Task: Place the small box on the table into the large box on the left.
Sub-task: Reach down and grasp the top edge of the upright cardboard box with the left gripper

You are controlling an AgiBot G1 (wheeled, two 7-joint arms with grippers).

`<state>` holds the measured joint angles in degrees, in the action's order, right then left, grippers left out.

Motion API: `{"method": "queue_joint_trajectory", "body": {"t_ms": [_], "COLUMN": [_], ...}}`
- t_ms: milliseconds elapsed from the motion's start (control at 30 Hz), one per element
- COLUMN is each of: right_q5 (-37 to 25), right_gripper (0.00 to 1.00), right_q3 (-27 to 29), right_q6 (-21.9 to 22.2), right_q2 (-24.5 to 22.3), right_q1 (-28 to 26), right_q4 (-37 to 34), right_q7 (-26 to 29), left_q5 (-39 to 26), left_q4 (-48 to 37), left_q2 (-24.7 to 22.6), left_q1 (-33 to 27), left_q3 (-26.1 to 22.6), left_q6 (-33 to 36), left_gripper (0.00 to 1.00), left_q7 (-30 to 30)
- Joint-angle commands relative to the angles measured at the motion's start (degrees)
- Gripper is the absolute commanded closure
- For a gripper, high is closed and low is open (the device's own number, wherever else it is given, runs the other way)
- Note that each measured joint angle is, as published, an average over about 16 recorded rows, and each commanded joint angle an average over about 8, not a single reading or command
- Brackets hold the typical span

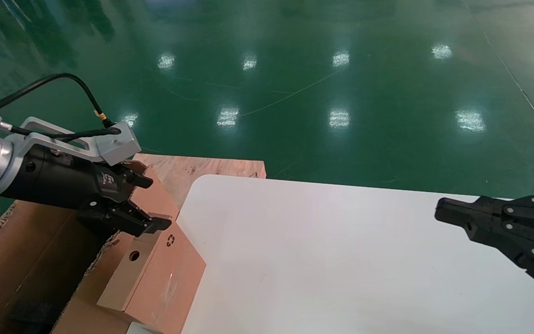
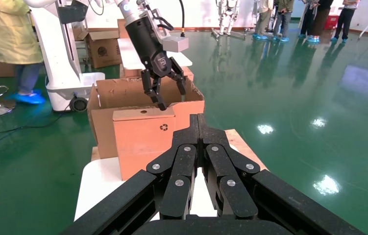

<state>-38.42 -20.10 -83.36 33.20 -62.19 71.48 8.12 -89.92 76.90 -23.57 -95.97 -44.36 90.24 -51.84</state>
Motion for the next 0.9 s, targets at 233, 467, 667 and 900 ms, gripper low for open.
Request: {"method": "queue_joint_trajectory", "body": {"t_ms": [233, 467, 667, 900], "right_q5": [0.0, 0.0, 0.0, 0.0], "right_gripper": [1.0, 1.0, 1.0, 1.0], "right_q3": [0.0, 0.0, 0.0, -0.01], "right_q6": [0.0, 0.0, 0.0, 0.0], "right_q2": [0.0, 0.0, 0.0, 0.0], "right_q1": [0.0, 0.0, 0.0, 0.0], "right_q4": [0.0, 0.0, -0.01, -0.01], "right_q7": [0.0, 0.0, 0.0, 0.0], "left_q5": [-4.12, -8.54, -9.7, -7.21], "left_q4": [-1.14, -2.25, -3.95, -5.76], "left_q2": [-4.33, -8.59, -10.42, -11.04], "left_q1": [-2.18, -5.4, -8.91, -14.3], "left_q3": [-2.58, -5.58, -10.06, -19.45], "left_q6": [-0.94, -0.52, 0.81, 1.43], "left_gripper": [0.0, 0.0, 0.0, 0.0], "left_q7": [-3.38, -9.86, -17.82, -25.12]}}
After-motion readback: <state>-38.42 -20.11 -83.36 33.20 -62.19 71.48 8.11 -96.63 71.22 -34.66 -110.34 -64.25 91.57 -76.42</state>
